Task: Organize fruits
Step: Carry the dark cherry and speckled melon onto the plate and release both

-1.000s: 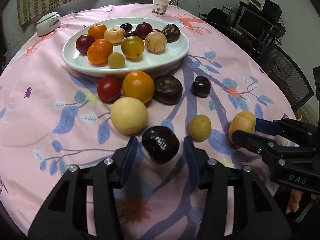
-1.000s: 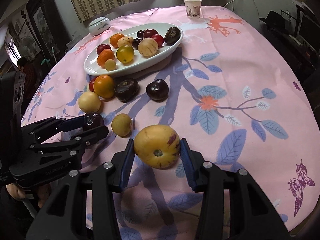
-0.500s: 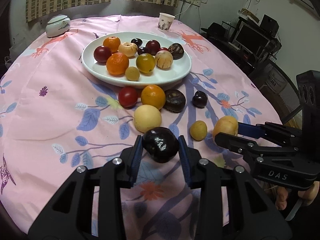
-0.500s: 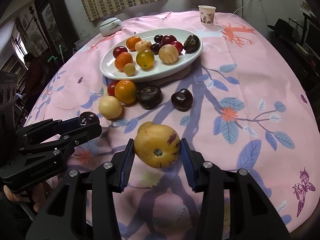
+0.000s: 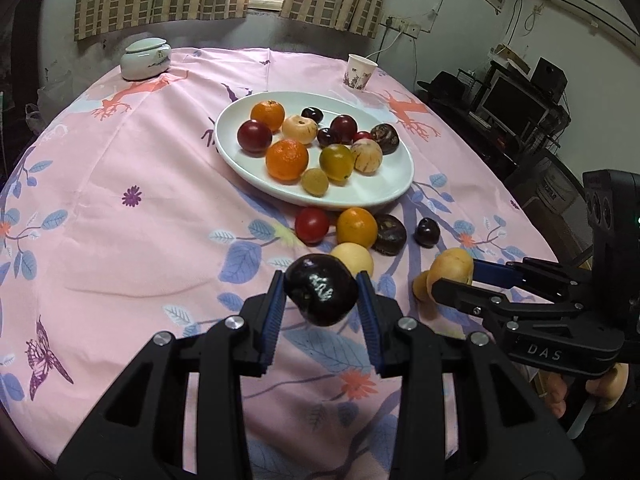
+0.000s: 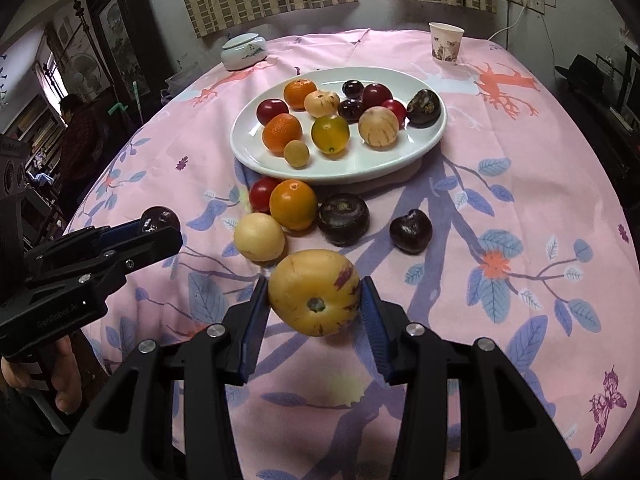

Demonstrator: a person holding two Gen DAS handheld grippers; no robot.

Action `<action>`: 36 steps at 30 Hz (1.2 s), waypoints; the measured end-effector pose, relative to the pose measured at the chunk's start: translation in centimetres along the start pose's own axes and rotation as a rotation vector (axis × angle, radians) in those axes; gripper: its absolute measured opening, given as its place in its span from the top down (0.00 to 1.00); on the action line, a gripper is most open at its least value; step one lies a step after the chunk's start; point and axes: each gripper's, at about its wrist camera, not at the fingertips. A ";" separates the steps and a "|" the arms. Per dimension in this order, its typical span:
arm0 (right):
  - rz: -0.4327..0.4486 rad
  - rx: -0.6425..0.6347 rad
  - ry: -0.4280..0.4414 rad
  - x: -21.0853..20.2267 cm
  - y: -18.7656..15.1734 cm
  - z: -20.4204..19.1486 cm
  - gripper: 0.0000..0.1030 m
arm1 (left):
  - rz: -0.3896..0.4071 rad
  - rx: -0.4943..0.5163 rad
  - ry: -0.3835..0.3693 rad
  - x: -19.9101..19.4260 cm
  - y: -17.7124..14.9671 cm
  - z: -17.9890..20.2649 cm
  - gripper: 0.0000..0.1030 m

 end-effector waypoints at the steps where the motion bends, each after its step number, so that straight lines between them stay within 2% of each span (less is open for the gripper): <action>1: 0.002 -0.012 0.001 0.0 0.6 -0.1 0.55 | -0.001 0.000 0.004 0.1 0.6 -0.3 0.65; 6: 0.015 -0.065 -0.007 0.8 5.0 0.2 0.55 | 0.010 0.016 0.001 1.1 6.5 -1.1 0.65; 8: 0.023 -0.074 -0.006 1.6 7.3 0.6 0.55 | 0.021 0.042 0.033 2.1 9.1 -0.9 0.65; 12: 0.060 -0.094 -0.036 3.8 11.5 1.4 0.55 | 0.001 0.054 0.054 5.7 13.9 -0.4 0.65; 15: 0.059 -0.105 -0.057 6.0 13.8 2.2 0.56 | -0.022 0.056 0.085 8.9 16.0 -0.3 0.65; 21: 0.022 -0.085 -0.063 9.1 15.7 4.0 0.56 | -0.090 0.015 0.074 13.4 17.4 -0.9 0.65; 27: 0.021 -0.084 -0.087 10.3 16.3 4.5 0.55 | -0.099 0.021 0.089 14.6 17.5 -0.8 0.64; 28: 0.018 -0.088 -0.092 10.4 16.3 4.5 0.51 | -0.097 0.018 0.096 14.6 17.6 -0.9 0.63; 30: 0.012 -0.109 -0.126 10.2 16.3 4.3 0.50 | -0.080 0.006 0.100 14.1 17.7 -1.2 0.39; 32: 0.010 -0.139 -0.156 9.4 15.9 3.7 0.45 | -0.039 -0.012 0.106 12.6 17.8 -1.5 0.36; 33: 0.019 -0.152 -0.170 8.8 15.7 3.4 0.37 | -0.025 -0.013 0.100 11.8 17.8 -1.6 0.35; 34: 0.033 -0.167 -0.183 7.9 15.4 3.0 0.37 | -0.015 -0.014 0.092 10.9 17.7 -1.7 0.34; 36: 0.041 -0.193 -0.192 6.2 14.5 2.4 0.37 | 0.012 -0.017 0.084 8.9 17.1 -1.8 0.26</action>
Point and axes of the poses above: each gripper's, at about its wrist camera, not at the fingertips, and x roughly the way its jaws point, z to its right, y to its top, and after that the axes turned 6 degrees about y, right-handed
